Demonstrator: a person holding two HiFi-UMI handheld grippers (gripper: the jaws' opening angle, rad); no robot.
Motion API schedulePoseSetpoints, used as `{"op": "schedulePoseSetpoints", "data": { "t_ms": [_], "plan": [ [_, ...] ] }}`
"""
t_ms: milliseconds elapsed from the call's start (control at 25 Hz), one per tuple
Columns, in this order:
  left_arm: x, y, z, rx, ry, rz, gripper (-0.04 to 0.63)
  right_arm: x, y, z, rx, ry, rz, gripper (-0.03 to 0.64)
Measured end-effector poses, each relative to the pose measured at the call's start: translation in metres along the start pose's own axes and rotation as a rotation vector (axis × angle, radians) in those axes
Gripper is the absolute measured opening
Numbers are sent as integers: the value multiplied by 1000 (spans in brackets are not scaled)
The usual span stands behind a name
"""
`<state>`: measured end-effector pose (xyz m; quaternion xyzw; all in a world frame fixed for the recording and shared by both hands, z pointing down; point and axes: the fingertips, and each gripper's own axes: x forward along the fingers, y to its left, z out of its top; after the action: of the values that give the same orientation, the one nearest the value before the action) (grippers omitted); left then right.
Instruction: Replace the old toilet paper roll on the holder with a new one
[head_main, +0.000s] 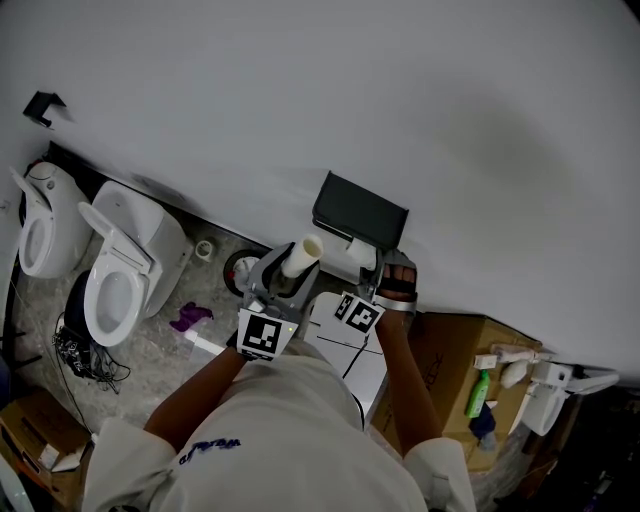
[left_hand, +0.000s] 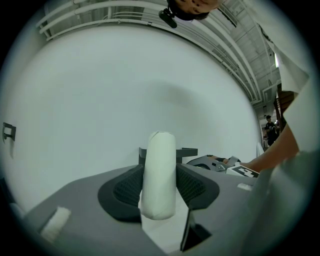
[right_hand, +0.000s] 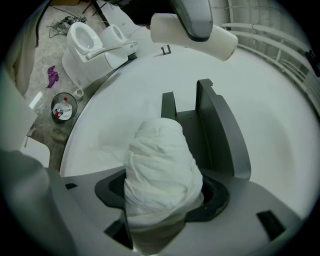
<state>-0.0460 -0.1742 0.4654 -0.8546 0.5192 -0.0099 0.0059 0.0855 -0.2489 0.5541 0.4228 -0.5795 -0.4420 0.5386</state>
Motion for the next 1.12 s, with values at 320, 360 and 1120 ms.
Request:
{"op": "schedulePoseSetpoints", "data": {
  "t_ms": [320, 360, 1120],
  "plan": [
    [-1, -2, -3, -12, 7, -4, 202, 4, 0, 14, 5, -29, -7, 295],
    [-1, -2, -5, -10, 16, -6, 202, 4, 0, 15, 6, -32, -9, 295],
    [-6, 5, -2, -4, 3, 8, 202, 12, -4, 51, 10, -76, -24, 296]
  ]
}}
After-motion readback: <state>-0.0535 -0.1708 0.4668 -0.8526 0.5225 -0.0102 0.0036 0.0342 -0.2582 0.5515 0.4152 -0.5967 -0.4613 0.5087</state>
